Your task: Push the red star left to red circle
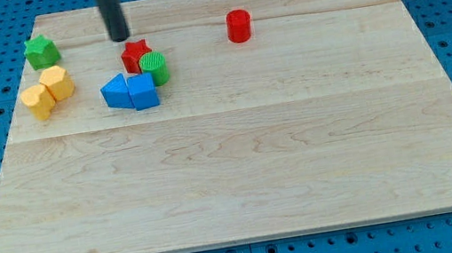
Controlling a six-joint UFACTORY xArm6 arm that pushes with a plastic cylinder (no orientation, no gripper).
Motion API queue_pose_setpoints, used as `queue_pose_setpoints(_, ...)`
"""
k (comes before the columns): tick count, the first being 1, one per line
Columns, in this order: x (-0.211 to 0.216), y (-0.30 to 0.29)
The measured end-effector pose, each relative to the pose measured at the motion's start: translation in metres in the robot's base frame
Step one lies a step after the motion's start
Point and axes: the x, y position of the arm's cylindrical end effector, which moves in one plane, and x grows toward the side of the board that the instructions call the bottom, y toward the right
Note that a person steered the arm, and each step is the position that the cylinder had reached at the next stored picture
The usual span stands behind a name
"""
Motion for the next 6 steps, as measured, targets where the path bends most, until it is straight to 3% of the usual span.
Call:
queue_pose_setpoints(2,0.061,-0.001)
queue_pose_setpoints(4,0.044,0.126)
queue_pose_setpoints(5,0.038,0.148)
queue_pose_setpoints(6,0.091,0.163)
